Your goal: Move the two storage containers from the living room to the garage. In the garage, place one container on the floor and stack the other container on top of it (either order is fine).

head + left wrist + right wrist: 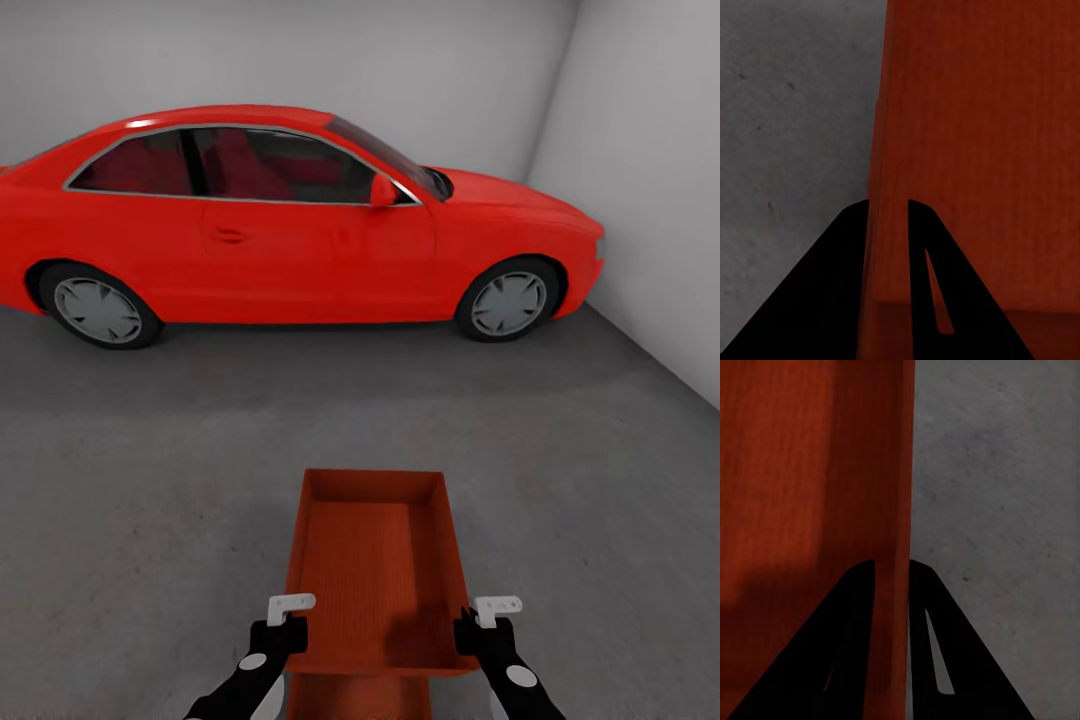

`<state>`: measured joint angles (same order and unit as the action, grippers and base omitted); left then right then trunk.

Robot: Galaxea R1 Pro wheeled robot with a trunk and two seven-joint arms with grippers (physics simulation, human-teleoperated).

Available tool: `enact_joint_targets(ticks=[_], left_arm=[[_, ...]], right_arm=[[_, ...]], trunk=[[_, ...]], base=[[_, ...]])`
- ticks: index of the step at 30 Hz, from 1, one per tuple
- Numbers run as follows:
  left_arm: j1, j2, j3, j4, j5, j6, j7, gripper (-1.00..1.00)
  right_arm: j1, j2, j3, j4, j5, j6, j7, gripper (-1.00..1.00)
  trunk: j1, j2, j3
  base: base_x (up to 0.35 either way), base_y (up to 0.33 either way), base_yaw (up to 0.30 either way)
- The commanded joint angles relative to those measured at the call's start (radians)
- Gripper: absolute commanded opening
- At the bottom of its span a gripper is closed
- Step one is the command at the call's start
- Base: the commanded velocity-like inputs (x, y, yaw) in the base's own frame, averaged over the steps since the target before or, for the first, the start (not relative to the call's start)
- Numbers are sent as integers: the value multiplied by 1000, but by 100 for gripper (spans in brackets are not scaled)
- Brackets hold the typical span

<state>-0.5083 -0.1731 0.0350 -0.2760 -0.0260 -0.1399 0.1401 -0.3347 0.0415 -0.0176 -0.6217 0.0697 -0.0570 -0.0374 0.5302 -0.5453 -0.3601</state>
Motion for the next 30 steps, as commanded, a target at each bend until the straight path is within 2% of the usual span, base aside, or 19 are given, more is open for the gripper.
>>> enact_joint_targets(ticks=[1,5,30], left_arm=[[-2,-1,14,-17,-5,-1,-2,-100],[-2,-1,14,-17,-5,-1,-2,-100],[-2,-1,15,-17,-5,-3,-2,-100]], right_arm=[[0,0,27,31,5,-3,2,-100],[0,0,27,31,5,-3,2,-100],[0,0,25,31,7,-4,1,-100]], trunk=[[4,-9,-6],[19,-37,-25],[19,-37,-64]], base=[[0,0,0],[0,0,0],[0,0,0]])
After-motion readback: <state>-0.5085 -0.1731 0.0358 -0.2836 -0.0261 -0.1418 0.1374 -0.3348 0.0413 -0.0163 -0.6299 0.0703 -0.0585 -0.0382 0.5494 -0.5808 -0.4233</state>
